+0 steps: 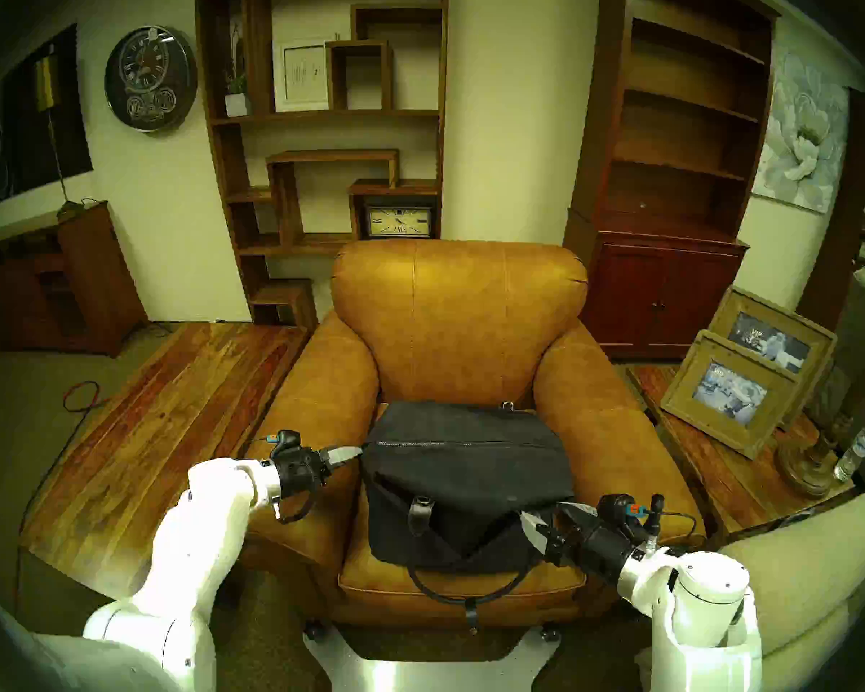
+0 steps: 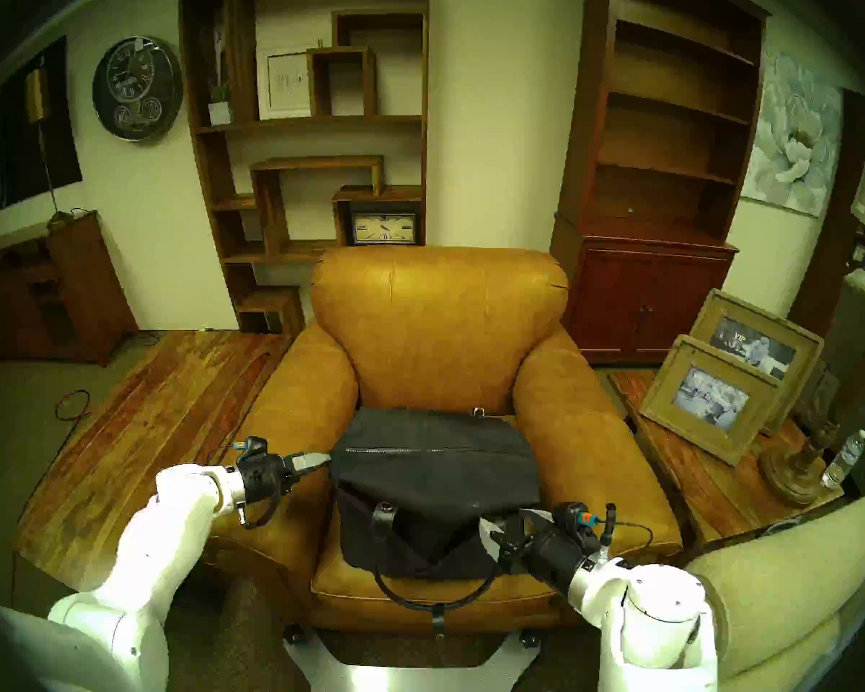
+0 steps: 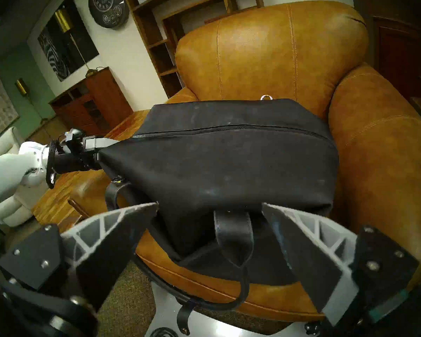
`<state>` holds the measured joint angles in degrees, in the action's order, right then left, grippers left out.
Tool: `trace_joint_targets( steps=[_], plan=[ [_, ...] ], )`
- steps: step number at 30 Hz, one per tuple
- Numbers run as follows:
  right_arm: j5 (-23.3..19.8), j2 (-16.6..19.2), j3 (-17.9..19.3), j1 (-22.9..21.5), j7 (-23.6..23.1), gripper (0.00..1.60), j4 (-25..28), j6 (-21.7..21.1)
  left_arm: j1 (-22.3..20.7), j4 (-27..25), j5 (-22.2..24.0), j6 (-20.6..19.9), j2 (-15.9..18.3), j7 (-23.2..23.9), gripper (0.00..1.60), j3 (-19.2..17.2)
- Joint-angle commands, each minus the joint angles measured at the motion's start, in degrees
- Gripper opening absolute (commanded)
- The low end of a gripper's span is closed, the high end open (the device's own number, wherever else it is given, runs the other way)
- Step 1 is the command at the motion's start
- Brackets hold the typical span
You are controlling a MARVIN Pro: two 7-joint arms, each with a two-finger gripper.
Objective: Open a bag with a zipper
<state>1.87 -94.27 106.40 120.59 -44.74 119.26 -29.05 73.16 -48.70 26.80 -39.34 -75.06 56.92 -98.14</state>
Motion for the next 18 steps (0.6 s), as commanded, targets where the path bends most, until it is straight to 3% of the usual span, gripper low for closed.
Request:
trace_joint_targets(
  steps=[1, 4, 5, 8, 12, 18],
  plan=[
    [-0.06, -0.06, -0.01, -0.35, 0.06, 1.6, 1.05, 0.08, -0.35, -1.07, 0.16, 0.19, -0.44, 0.0, 0.64, -0.06],
    [-0.04, -0.08, 0.0, -0.35, 0.04, 1.6, 1.05, 0.08, -0.5, -1.37, 0.01, 0.01, -0.45, 0.15, 0.53, 0.1],
    [-0.03, -0.09, 0.01, -0.36, 0.03, 1.6, 1.05, 0.08, -0.55, -1.44, -0.01, -0.04, -0.47, 0.13, 0.38, 0.1],
    [-0.01, -0.11, 0.02, -0.36, 0.01, 1.6, 1.05, 0.08, -0.97, -1.3, -0.15, -0.06, -0.4, 0.09, 0.27, 0.19],
    [0.03, -0.13, 0.03, -0.37, -0.02, 1.6, 1.04, 0.08, -1.45, -1.12, -0.77, 0.14, 0.16, 0.49, 0.0, 0.96],
    [0.07, -0.17, 0.06, -0.39, -0.08, 1.6, 1.02, 0.1, -0.46, -5.55, -2.97, -0.93, 1.65, 0.73, 0.0, 3.71]
  ],
)
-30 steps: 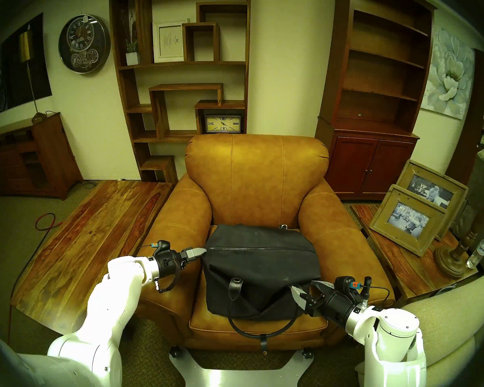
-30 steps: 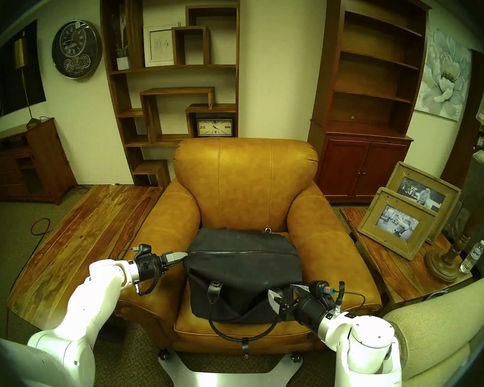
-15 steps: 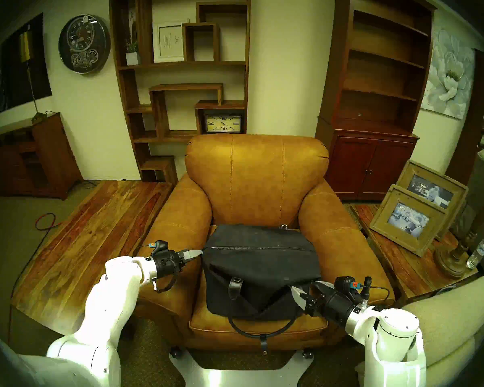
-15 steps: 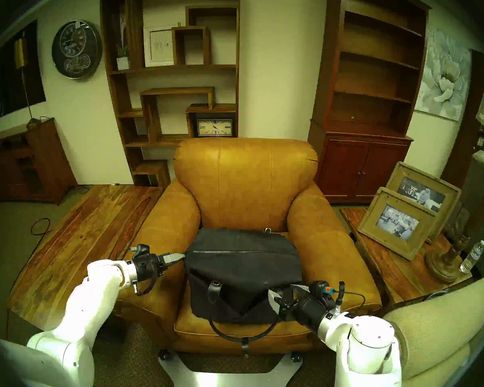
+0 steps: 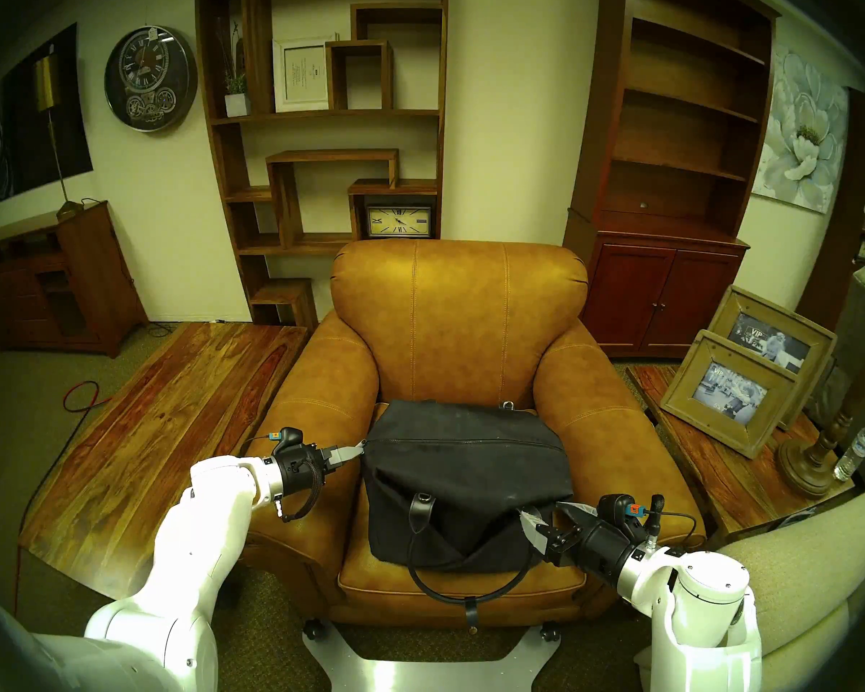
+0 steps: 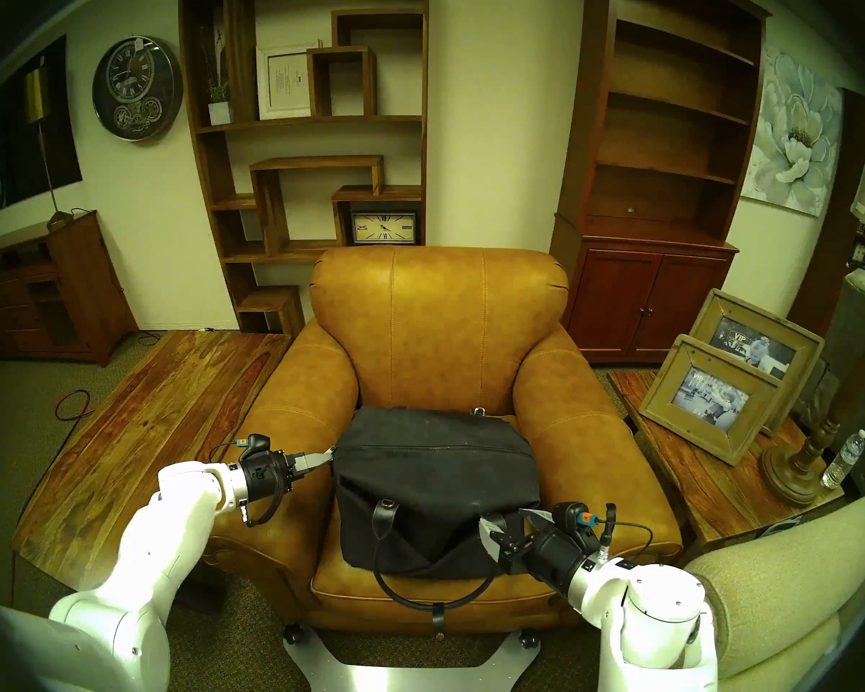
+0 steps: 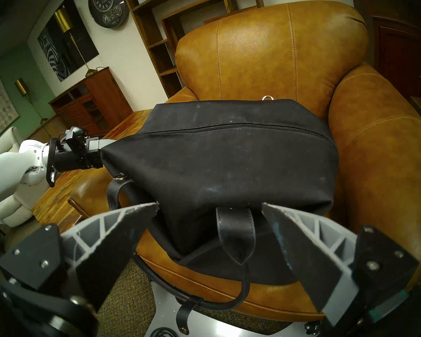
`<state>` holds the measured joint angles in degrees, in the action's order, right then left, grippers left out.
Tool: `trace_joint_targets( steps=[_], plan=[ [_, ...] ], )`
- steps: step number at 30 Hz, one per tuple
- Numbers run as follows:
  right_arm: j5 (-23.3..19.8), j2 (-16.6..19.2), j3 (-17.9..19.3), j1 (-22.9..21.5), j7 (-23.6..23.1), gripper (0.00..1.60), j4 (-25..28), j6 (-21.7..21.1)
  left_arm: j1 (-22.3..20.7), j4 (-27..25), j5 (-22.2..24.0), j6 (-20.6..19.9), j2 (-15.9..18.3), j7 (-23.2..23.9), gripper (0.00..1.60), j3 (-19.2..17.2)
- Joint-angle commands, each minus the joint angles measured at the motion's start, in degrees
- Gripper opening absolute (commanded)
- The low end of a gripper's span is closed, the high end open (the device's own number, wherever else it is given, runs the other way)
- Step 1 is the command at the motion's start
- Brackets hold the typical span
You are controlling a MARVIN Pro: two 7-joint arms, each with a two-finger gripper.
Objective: Open a bag with a zipper
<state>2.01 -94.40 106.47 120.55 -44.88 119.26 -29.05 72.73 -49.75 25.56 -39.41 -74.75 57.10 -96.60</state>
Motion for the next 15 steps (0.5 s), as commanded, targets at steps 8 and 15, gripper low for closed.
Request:
trace_joint_targets(
  steps=[8, 15],
  plan=[
    [-0.02, -0.08, 0.03, -0.4, -0.03, 1.6, 0.96, 0.13, -1.07, -11.69, -8.76, -2.94, 4.31, -1.57, 0.0, 8.13],
    [0.03, -0.12, 0.06, -0.43, -0.11, 1.6, 0.94, 0.13, -2.67, -17.64, -11.92, -8.88, 6.63, 0.74, 0.0, 12.54]
  ],
)
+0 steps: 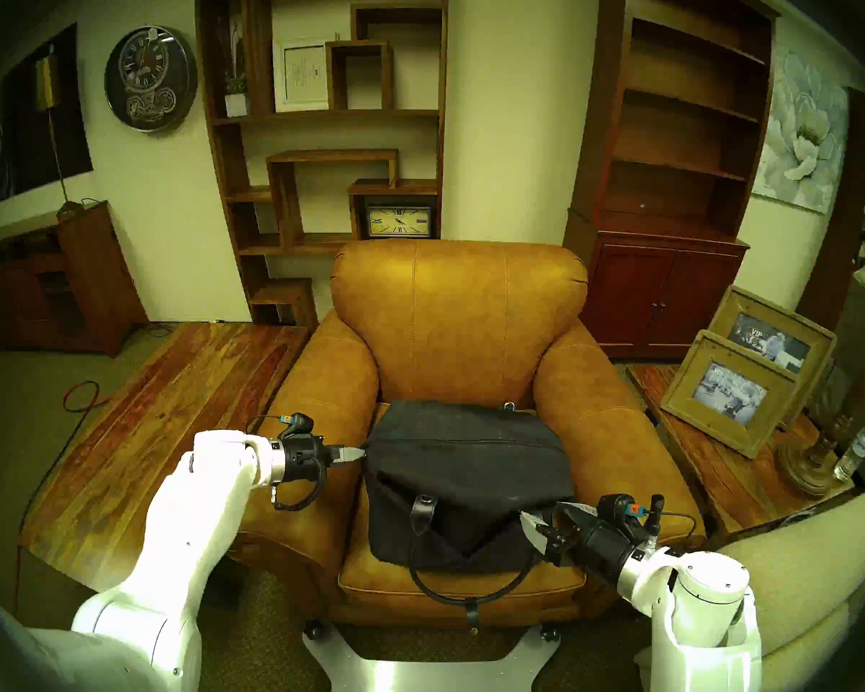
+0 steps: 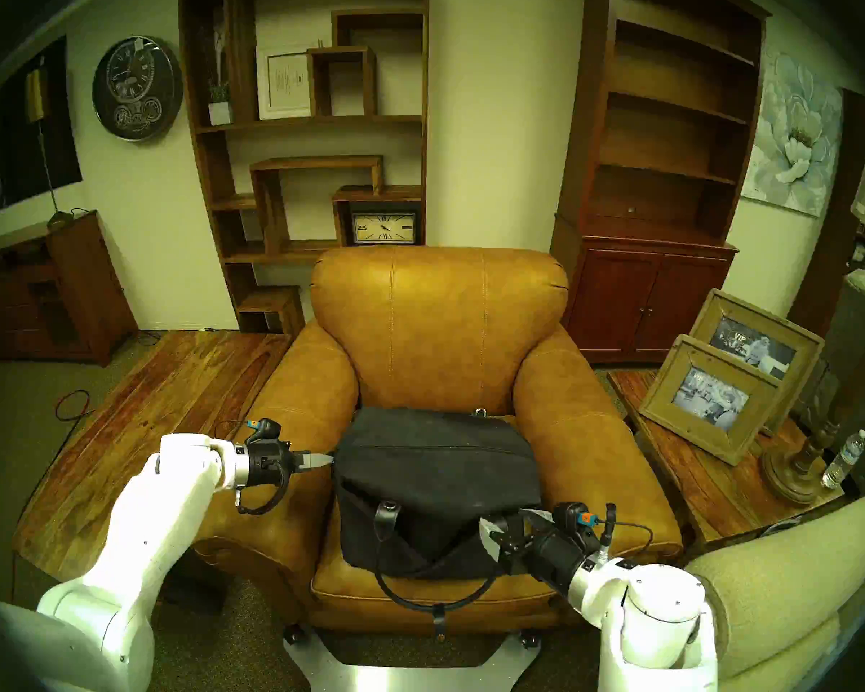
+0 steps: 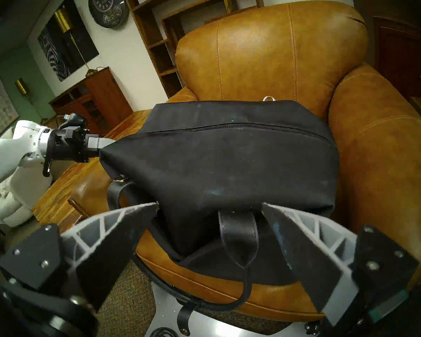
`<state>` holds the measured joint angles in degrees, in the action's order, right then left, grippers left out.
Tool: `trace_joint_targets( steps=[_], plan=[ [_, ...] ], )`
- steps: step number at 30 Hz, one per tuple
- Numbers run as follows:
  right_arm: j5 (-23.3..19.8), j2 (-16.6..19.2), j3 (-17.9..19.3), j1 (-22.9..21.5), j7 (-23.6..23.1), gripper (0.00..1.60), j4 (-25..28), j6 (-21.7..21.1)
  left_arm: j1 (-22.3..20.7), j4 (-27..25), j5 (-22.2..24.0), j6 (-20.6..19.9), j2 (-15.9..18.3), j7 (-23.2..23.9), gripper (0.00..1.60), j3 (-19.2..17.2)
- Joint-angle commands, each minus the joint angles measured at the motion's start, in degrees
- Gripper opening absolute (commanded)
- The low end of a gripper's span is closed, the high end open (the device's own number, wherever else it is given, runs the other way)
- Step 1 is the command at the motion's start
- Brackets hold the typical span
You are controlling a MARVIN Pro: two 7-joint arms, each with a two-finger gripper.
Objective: Open a bag with a zipper
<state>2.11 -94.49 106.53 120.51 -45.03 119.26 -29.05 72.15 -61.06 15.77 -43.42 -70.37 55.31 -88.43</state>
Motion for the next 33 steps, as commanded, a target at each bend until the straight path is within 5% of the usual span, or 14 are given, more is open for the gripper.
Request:
trace_joint_targets(
  steps=[1, 14, 33],
  plan=[
    [-0.07, -0.03, -0.01, -0.38, 0.04, 1.6, 0.94, 0.13, -2.09, -6.34, -2.14, -4.87, 2.26, 2.53, 0.0, 4.36],
    [0.02, -0.11, 0.04, -0.42, -0.08, 1.6, 0.91, 0.14, -2.68, -16.18, -2.42, -11.58, 5.34, 2.43, 0.0, 8.08],
    [0.15, -0.22, 0.11, -0.47, -0.23, 1.6, 0.9, 0.14, -5.15, -26.49, 1.66, -11.58, 8.57, -1.1, 0.0, 17.6]
  ],
)
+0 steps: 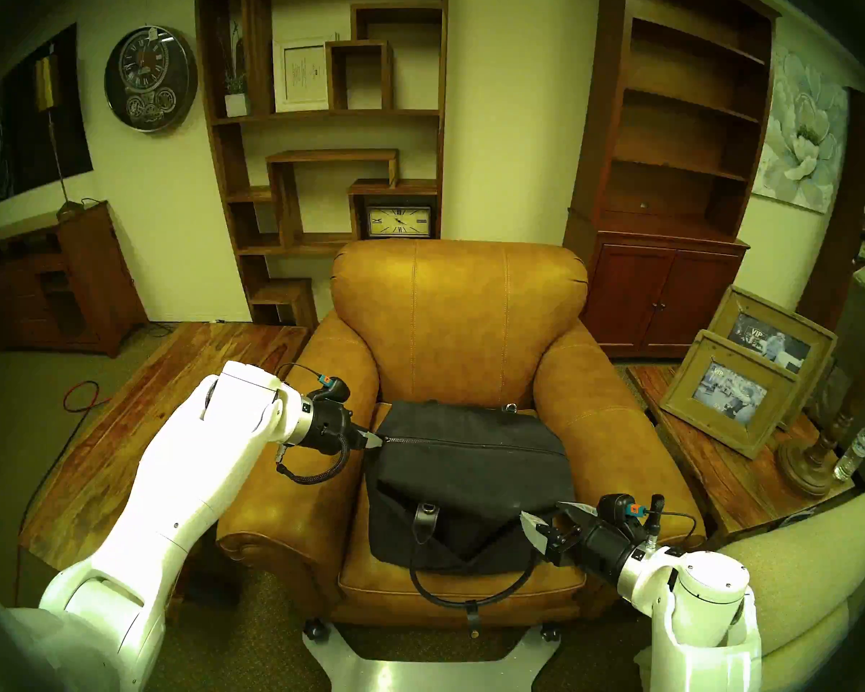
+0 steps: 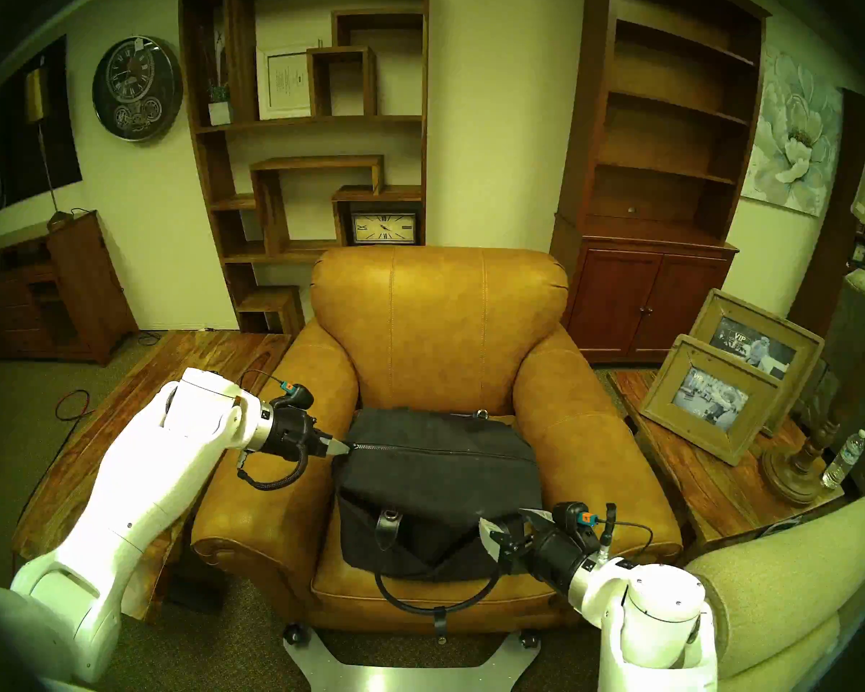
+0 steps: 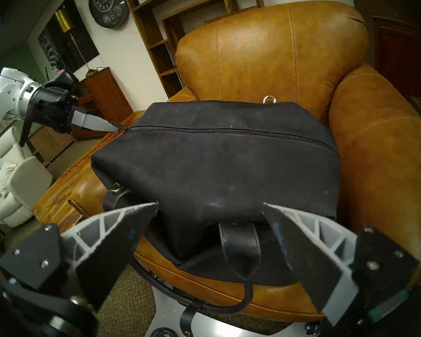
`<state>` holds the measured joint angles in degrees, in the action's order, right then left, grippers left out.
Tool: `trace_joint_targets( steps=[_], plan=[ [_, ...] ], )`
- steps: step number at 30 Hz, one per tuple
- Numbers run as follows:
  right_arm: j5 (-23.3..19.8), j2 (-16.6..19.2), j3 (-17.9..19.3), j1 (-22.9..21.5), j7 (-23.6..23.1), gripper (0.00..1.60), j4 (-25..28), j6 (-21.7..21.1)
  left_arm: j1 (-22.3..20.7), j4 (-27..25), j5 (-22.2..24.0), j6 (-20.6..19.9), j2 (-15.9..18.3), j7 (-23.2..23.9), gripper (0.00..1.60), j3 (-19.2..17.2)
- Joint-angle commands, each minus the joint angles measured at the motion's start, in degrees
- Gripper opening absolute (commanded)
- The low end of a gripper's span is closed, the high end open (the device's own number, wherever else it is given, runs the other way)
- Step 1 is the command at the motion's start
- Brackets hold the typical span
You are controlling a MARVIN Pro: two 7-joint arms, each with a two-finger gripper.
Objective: Open a bag with a zipper
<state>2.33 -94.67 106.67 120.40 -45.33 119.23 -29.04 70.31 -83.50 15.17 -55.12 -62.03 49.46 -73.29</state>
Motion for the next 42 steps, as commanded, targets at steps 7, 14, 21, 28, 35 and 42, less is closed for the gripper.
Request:
trace_joint_targets(
  steps=[7, 14, 21, 28, 35, 42],
  plan=[
    [0.0, -0.1, 0.01, -0.37, 0.01, 1.6, 0.95, 0.13, -5.11, -4.77, 3.6, 0.12, 0.03, 3.7, 0.0, 5.54],
    [0.16, 0.64, 3.24, -0.39, 0.74, 1.6, 0.87, 0.46, -6.03, -5.66, 4.5, 0.12, -0.86, 2.76, 0.0, 7.78],
    [-0.8, 1.86, 8.88, 0.45, 0.48, 1.6, 0.66, 0.56, -8.04, -5.02, 3.53, 0.12, -3.68, 0.47, 0.0, 10.73],
    [-1.88, 2.37, 13.55, 2.38, -0.72, 1.6, -0.37, 0.91, -11.3, -1.95, 2.25, 0.12, -8.88, -2.15, 0.0, 15.32],
    [-2.56, 2.42, 15.65, 2.88, -1.7, 1.6, -2.27, 1.52, -15.19, 0.98, 3.2, 0.12, -11.61, -4.85, 0.0, 21.3],
    [-2.94, 2.41, 16.21, 2.99, -2.47, 1.6, -3.23, 1.98, -18.32, 3.77, 3.62, 0.12, -14.7, -7.94, 0.0, 25.09]
  ],
)
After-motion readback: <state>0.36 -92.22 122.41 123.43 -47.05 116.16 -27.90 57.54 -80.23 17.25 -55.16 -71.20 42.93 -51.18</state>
